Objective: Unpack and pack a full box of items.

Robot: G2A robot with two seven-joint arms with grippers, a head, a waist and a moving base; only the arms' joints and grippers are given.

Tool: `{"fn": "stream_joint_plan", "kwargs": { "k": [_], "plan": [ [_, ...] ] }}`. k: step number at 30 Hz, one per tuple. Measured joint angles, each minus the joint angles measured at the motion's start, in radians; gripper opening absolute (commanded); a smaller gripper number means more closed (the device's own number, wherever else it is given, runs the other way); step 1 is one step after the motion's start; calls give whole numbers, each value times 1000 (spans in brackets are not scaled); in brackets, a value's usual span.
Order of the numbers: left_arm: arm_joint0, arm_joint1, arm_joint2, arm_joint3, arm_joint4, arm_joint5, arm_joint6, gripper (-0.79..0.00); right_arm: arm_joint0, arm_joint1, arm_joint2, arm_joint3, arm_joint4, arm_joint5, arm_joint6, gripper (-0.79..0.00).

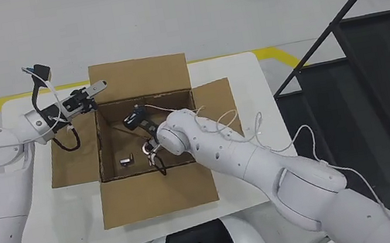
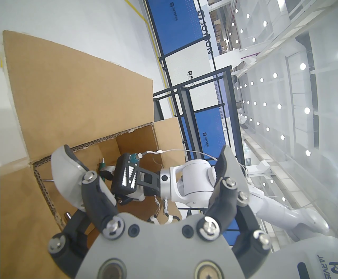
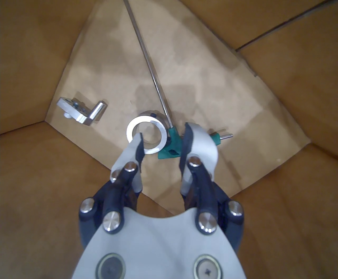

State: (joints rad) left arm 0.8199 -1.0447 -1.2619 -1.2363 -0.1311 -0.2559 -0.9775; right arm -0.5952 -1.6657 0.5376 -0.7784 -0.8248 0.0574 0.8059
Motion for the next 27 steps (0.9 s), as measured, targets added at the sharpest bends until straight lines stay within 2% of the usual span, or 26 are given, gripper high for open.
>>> {"fn": "stream_joint_plan", "kwargs": {
  "k": [12,27],
  "plan": [
    [0,0,0,0,0,0,0,0,32,-60,-17,122,18,-10,-30,-785],
    [0,0,0,0,0,0,0,0,51,-93,8,196,18,-6,-85,-785]
  ]
}}
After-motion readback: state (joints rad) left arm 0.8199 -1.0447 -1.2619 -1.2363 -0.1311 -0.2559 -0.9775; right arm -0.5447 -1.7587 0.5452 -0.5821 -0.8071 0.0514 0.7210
